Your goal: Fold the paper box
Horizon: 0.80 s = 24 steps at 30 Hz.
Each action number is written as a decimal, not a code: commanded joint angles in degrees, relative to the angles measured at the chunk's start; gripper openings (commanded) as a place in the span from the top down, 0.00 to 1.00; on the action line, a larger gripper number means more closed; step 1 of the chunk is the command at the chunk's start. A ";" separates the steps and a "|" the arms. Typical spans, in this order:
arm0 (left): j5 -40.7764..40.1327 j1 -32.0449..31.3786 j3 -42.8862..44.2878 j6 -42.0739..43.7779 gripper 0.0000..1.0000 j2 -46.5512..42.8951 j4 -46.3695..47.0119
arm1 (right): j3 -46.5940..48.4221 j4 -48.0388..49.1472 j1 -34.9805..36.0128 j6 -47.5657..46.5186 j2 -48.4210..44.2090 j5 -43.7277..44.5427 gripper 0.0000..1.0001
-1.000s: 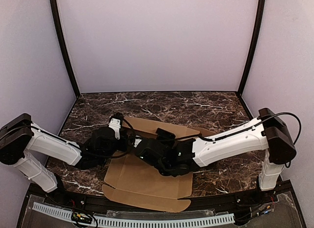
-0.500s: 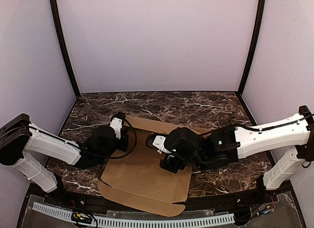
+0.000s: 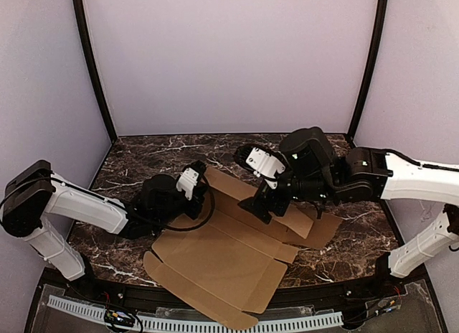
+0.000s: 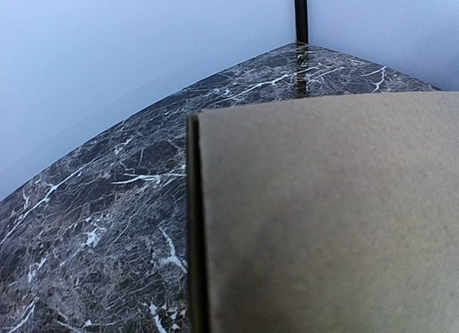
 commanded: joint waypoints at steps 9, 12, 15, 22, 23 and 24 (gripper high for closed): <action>13.87 1.38 4.25 3.82 0.99 6.88 0.12 | 2.08 13.46 -11.06 5.81 4.89 -10.73 0.56; 14.61 1.39 5.11 3.47 0.99 8.16 -0.10 | 2.08 16.97 -11.97 7.63 7.28 -12.07 0.79; 14.29 1.38 5.34 3.23 0.99 8.66 0.06 | 2.20 20.19 -12.53 9.08 9.65 -12.49 0.96; 14.37 1.38 5.10 2.59 0.99 8.62 0.27 | 3.10 24.14 -13.29 11.78 14.85 -15.24 1.00; 14.31 1.38 4.99 2.34 0.99 8.65 0.41 | 3.10 24.77 -13.23 12.07 15.44 -15.51 1.00; 14.41 1.38 4.95 2.15 0.99 8.67 0.54 | 3.22 25.30 -13.22 12.34 16.12 -15.86 1.00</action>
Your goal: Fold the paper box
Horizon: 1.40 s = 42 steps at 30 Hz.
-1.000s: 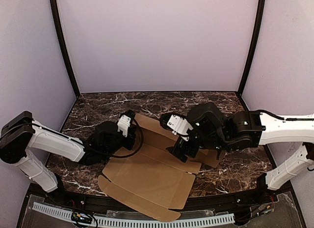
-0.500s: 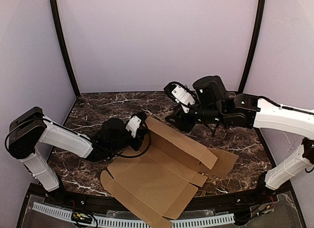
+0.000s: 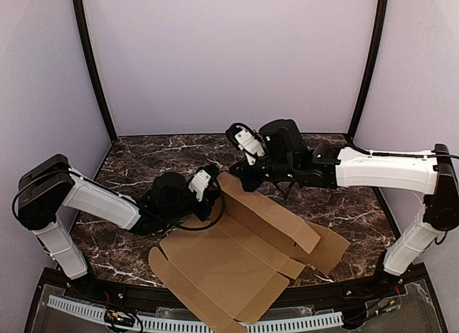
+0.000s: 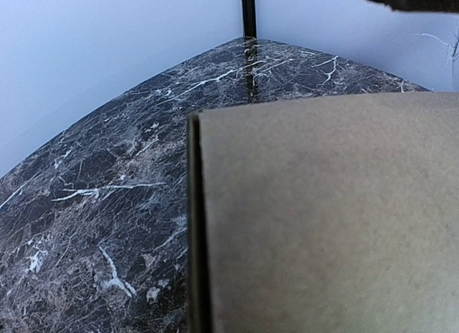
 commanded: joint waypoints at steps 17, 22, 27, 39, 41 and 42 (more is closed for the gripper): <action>-0.69 -0.08 -1.77 -0.68 0.82 -0.60 1.51 | -0.18 7.64 -0.32 5.95 8.23 -5.09 1.00; -2.72 -0.07 -3.23 0.26 0.73 -3.43 2.07 | -1.25 7.33 -0.31 6.08 7.96 -4.63 1.00; -5.67 -0.08 -5.95 0.75 0.65 -4.20 4.91 | -1.17 7.28 -0.32 6.34 8.04 -5.44 1.00; -2.45 -0.09 -4.86 -1.07 0.64 0.76 10.20 | -0.90 7.11 -0.33 6.91 7.87 -6.79 1.00; -1.96 -0.09 -4.42 -1.35 0.65 1.77 10.71 | -0.99 7.17 -0.31 7.17 7.87 -6.96 1.00; -1.80 -0.04 -4.41 -1.44 0.65 2.12 11.01 | -1.00 7.19 -0.27 7.28 7.86 -7.09 1.00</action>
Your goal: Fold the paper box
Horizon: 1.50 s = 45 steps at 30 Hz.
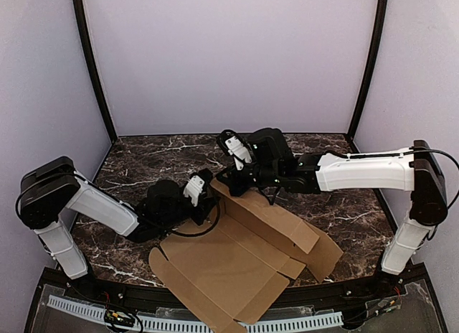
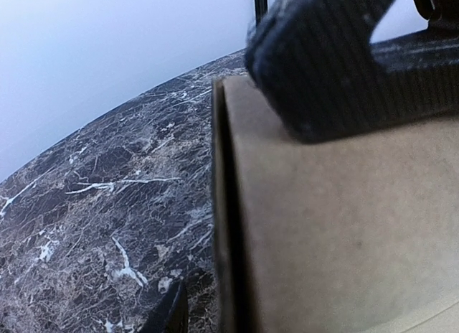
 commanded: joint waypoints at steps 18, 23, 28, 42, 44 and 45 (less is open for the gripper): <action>1.56 -0.06 1.79 -1.81 0.77 7.71 9.71 | -0.91 -1.37 -0.17 2.35 0.57 -3.16 1.00; 2.18 -0.06 1.83 -2.50 0.78 9.49 13.64 | -1.36 -1.02 -0.17 2.88 0.36 -3.62 1.00; 2.84 -0.06 2.27 -4.17 0.79 11.14 15.07 | -1.93 -0.67 -0.17 3.38 0.15 -3.47 1.00; 1.71 -0.05 2.74 -5.03 0.99 12.47 15.34 | -3.20 -0.58 -0.18 3.96 -1.33 -2.75 1.00; 1.30 -0.06 2.49 -4.99 0.93 12.19 15.02 | -3.34 -0.58 -0.17 3.95 -1.53 -2.56 1.00; 1.18 -0.06 2.11 -4.92 0.88 11.90 15.04 | -3.35 -0.58 -0.17 3.96 -1.56 -2.52 1.00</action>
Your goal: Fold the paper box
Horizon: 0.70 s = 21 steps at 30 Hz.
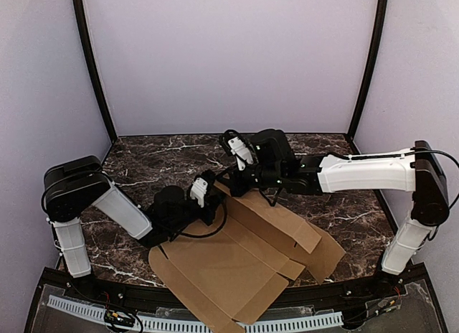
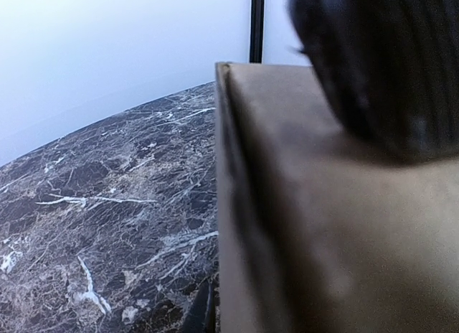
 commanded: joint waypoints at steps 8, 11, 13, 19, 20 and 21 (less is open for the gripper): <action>-1.68 -0.02 -2.12 -1.04 0.76 -0.83 -1.58 | -1.84 -2.48 -0.15 0.72 -0.99 -0.39 1.00; -1.73 -0.05 -2.11 -1.43 0.76 -0.14 -1.65 | -1.88 -2.44 -0.15 0.75 -1.03 -0.38 1.00; -1.76 -0.06 -2.05 -1.74 0.76 0.28 -1.56 | -1.81 -2.48 -0.15 0.84 -1.08 -0.45 1.00; -2.33 -0.06 -2.25 -1.84 0.98 0.37 -1.78 | -2.08 -2.48 -0.15 1.15 -1.66 -0.22 1.00; -2.44 -0.06 -2.44 -1.84 0.98 0.33 -1.73 | -2.16 -2.44 -0.19 1.15 -1.77 -0.21 1.00; -2.55 -0.02 -2.51 -1.84 0.99 0.09 -1.69 | -2.24 -2.48 -0.15 1.15 -1.87 -0.13 1.00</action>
